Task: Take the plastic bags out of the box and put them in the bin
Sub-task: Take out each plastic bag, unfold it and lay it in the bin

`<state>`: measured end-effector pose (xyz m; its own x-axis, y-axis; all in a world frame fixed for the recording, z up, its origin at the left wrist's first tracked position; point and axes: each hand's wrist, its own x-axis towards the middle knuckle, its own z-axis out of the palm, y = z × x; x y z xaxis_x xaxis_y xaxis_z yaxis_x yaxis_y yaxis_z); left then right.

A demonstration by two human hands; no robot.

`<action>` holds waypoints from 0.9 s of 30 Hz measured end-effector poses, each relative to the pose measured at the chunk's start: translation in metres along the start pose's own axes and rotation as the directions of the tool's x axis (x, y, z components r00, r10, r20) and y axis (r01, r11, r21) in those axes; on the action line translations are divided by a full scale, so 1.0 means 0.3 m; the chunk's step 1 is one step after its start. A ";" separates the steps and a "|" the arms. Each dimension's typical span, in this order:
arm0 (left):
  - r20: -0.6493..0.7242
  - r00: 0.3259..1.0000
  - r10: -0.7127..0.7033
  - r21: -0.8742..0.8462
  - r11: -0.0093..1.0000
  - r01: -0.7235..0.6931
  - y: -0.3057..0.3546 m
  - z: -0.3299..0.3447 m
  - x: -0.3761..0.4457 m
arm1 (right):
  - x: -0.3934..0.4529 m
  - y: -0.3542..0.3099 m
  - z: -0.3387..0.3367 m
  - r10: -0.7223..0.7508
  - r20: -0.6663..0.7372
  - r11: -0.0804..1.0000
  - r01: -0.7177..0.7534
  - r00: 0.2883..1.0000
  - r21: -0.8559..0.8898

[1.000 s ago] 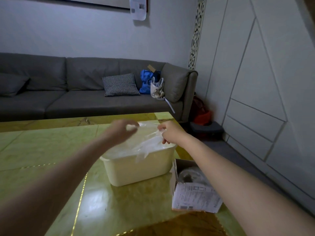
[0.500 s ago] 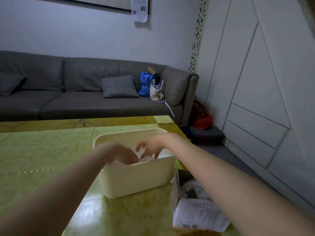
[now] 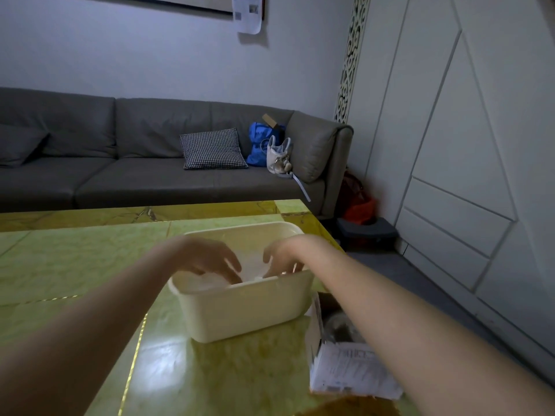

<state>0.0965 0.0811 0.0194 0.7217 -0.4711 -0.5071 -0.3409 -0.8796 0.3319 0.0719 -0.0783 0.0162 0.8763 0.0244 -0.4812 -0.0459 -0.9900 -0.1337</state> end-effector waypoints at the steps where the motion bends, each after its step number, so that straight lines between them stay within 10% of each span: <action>1: -0.075 0.996 0.041 -0.058 0.997 -0.046 0.006 -0.013 -0.015 | -0.033 0.000 -0.014 -0.029 -0.053 0.998 0.032 0.998 0.059; 6: -0.455 0.869 0.194 -0.242 0.912 -0.331 0.120 -0.011 -0.083 | -0.238 0.062 -0.072 -0.066 -0.304 0.986 0.108 0.950 0.124; 13: -0.373 0.808 0.456 0.031 0.877 -0.480 0.353 0.185 -0.117 | -0.449 0.184 0.010 0.102 -0.121 0.987 -0.086 0.987 0.134; 19: -0.291 0.814 0.503 0.448 0.823 -0.348 0.418 0.328 -0.101 | -0.474 0.189 0.216 0.193 -0.230 0.976 -0.210 0.954 -0.054; 27: -0.389 0.777 0.495 0.434 0.842 -0.319 0.418 0.352 -0.064 | -0.458 0.210 0.243 0.236 -0.469 0.969 -0.168 0.851 0.183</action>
<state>-0.0236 -0.0271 -0.0132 0.6261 -0.7756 0.0801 -0.7793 -0.6193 0.0959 -0.0863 -0.1337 0.0107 0.9598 -0.2785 -0.0351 -0.2796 -0.9375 -0.2070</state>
